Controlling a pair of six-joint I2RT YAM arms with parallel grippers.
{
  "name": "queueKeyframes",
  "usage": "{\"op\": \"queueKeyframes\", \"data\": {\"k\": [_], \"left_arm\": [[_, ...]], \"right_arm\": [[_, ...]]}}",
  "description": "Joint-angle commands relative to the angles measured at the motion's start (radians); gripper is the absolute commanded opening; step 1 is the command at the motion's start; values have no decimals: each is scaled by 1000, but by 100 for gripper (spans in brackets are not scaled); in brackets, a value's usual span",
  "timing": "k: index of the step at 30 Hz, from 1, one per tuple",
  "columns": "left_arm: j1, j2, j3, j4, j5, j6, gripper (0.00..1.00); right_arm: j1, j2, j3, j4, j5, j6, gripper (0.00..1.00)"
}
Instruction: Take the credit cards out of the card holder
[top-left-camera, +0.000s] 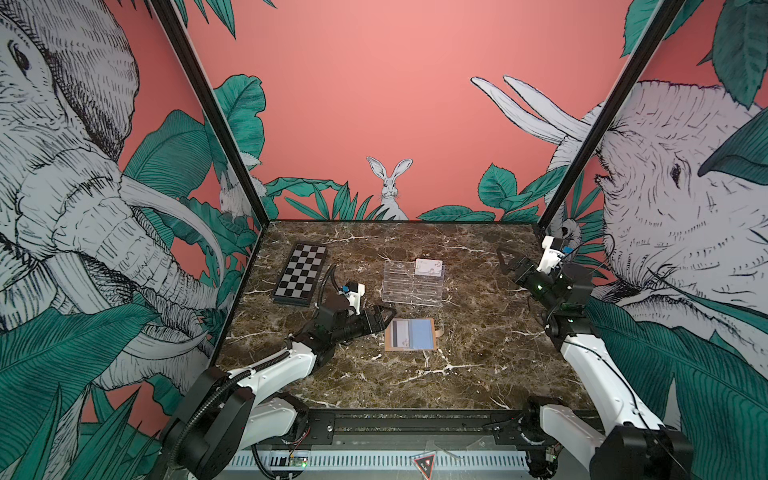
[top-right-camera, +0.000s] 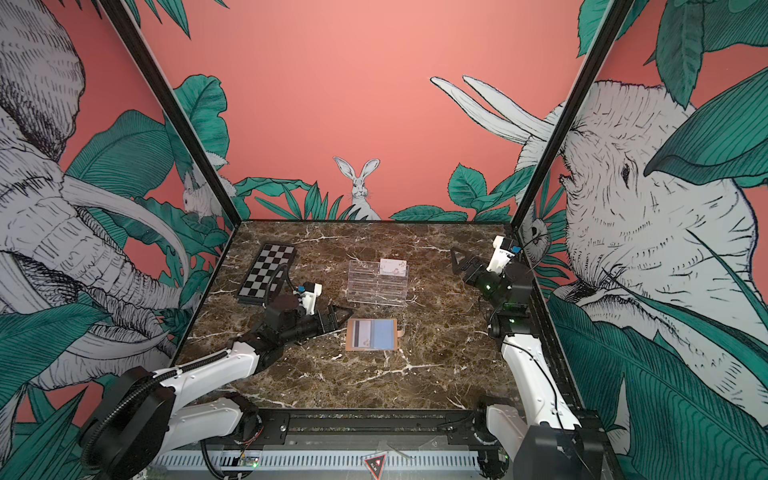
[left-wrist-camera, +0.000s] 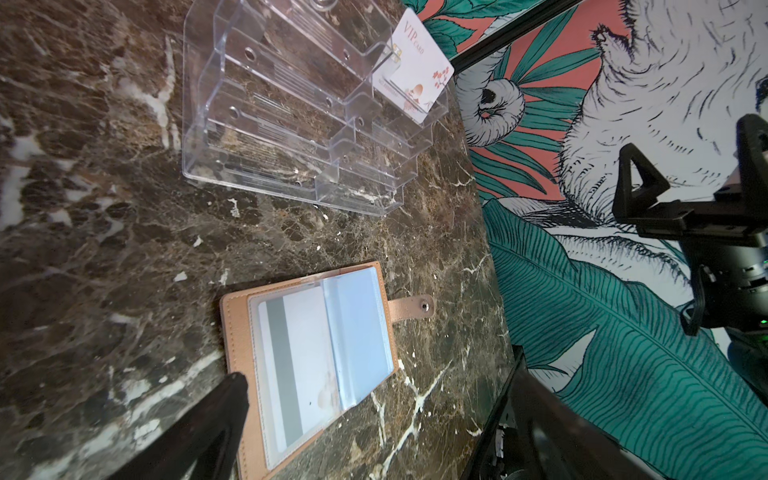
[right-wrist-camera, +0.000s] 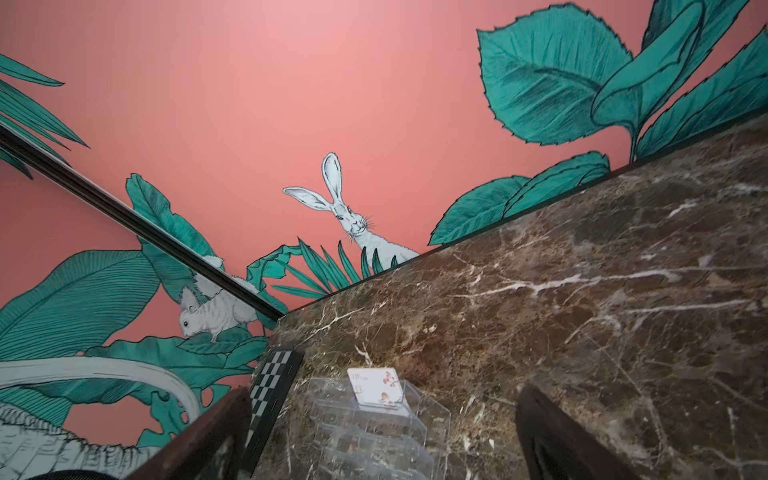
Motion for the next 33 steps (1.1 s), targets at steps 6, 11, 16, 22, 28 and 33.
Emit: {"op": "queueKeyframes", "data": {"k": [6,11,16,22,28,33], "left_arm": [[7,61,-46,99,53,-64,99],[8,98,-49,125,78,-82,98],[8,120,-55,104,77,-70,97],[7,133,-67,112,77,-75,97],[7,156,-85,125,78,-90,96],[7,170,-104,141,81,-98,96]], "right_arm": [[-4,-49,-85,-75,-97,62,92],[1,-57,-139,-111,-143,57,90],[38,-73,-213,-73,-138,107,88],[133,-55,-256,-80,-84,116,87],[239,7,-283,-43,-39,133,85],[333,51,-281,-10,-7,152,85]]}}
